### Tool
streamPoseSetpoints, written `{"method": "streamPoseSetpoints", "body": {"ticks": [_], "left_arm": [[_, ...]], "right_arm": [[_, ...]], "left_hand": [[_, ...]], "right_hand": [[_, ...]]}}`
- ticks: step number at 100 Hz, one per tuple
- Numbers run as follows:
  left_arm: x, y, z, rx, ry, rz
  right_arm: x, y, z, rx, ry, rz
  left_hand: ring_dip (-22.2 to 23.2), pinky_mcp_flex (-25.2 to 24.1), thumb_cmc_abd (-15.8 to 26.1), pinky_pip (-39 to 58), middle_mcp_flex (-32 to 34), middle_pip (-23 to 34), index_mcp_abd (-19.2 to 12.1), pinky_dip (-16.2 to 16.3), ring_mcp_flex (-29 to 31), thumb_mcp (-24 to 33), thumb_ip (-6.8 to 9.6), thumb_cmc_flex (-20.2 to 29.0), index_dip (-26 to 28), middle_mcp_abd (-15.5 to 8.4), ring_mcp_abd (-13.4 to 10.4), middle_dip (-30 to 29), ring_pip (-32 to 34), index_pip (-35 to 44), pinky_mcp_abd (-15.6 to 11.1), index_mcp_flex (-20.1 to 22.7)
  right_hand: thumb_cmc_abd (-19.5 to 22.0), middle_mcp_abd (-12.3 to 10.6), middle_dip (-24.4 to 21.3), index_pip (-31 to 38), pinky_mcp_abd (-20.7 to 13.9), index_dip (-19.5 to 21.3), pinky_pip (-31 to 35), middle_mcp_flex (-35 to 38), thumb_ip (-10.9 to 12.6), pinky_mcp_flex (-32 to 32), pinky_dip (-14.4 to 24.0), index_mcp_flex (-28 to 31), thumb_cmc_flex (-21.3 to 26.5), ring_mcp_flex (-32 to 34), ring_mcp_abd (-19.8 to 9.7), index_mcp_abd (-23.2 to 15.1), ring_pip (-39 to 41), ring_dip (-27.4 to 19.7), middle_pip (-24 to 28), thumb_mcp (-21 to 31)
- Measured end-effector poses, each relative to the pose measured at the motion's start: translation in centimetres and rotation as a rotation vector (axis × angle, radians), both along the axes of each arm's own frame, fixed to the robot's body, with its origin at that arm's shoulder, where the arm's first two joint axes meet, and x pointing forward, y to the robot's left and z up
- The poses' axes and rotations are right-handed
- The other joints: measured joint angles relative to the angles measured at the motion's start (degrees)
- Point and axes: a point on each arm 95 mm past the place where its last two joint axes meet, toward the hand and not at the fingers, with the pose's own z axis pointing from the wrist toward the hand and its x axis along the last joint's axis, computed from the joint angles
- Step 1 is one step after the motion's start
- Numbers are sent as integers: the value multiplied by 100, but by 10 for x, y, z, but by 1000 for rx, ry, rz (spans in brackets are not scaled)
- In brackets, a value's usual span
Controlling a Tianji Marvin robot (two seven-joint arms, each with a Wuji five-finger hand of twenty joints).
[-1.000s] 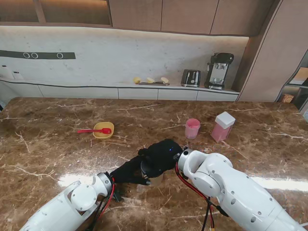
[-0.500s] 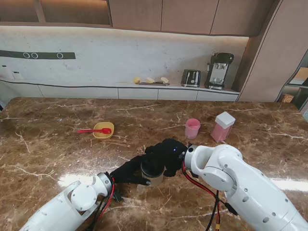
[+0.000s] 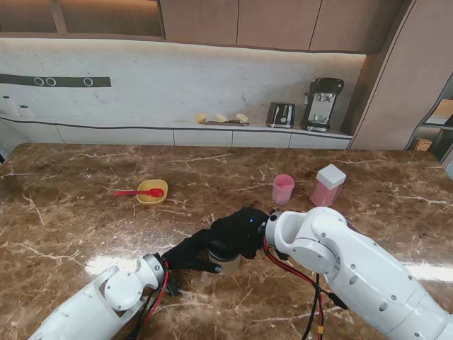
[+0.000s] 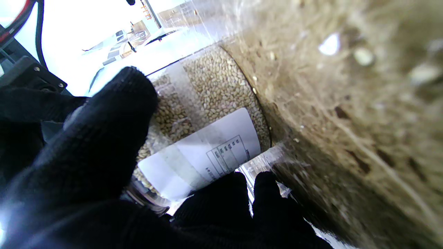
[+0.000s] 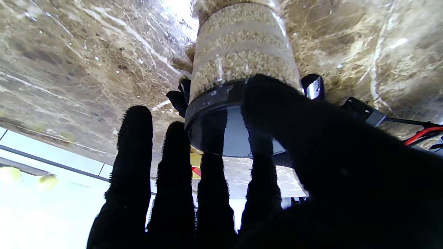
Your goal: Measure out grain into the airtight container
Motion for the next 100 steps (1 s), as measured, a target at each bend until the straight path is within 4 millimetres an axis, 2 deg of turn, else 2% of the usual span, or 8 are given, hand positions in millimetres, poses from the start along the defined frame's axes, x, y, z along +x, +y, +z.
{"method": "streamPoseSetpoints", "body": {"ticks": [14,33,48,57,71,78,93,100], "left_arm": [[-1,0,0,-1,1,0],[-1,0,0,-3,2,0],[-1,0,0,-3,3,-1],[-1,0,0,-2,3,-1],[-1,0,0,-1,4,-2],[-1,0,0,0,4,-1],[-1,0,0,0,4,-1],[-1,0,0,0,4,-2]], "right_arm": [[1,1,0,18,-14,-1],[4,0,-2,53,-46,-15],[7,-2,-6,92,-88,-29],[8,-2,-11,119,-111,-55],[6,-1,-16,169,-93,-97],[4,-2,-17,184,-88,-100],[0,-10,-9,212,-104,-118],[-4,-11,-1,205,-108,-117]], "left_hand": [[0,-17,0,0,9,0,-6,0,-13,0,0,0,0,0,0,0,-3,-5,1,31],[0,-21,0,0,11,0,-7,0,-16,0,0,1,0,0,0,0,-4,-5,1,33],[-1,-22,0,0,12,0,-7,0,-16,0,0,1,0,0,0,0,-6,-5,1,34],[-2,-22,0,0,12,0,-7,0,-16,0,0,1,0,0,0,0,-6,-5,1,34],[-2,-22,0,0,12,0,-7,0,-17,0,0,1,0,0,0,0,-6,-5,1,34],[-2,-22,0,0,12,0,-7,0,-16,0,0,1,0,0,0,0,-6,-5,1,34],[-2,-22,0,0,12,0,-6,0,-17,0,0,2,0,0,0,0,-6,-5,1,34],[-2,-22,0,0,12,0,-5,0,-16,0,0,2,0,0,0,0,-6,-5,1,34]], "right_hand": [[-183,2,440,191,-96,181,453,395,-311,400,4,227,-43,513,18,-59,300,438,114,-88],[-34,249,886,310,-177,214,1296,1228,-315,928,145,478,-966,1458,-168,357,1467,952,302,-810],[637,307,1046,371,-221,141,1788,1989,-315,1165,156,473,-1759,1826,-248,892,1953,1090,927,-1915],[1555,140,1123,371,-227,43,2082,2269,-274,1301,157,417,-2232,2018,-248,1105,2117,1090,1190,-2691],[2262,95,971,328,-208,-66,2107,2228,-91,1125,157,295,-3256,1887,-184,1168,1788,993,1016,-2833],[2452,-114,684,233,-186,-135,1639,1921,-62,579,157,161,-3601,1438,-121,1138,1107,698,644,-2789],[2461,-163,234,96,90,-135,593,984,-62,-373,153,1,-3686,424,3,1029,-23,261,-51,-2736],[2083,-159,124,36,148,-135,356,654,-37,-590,153,-1,-3281,109,56,1013,-276,70,-239,-2669]]}}
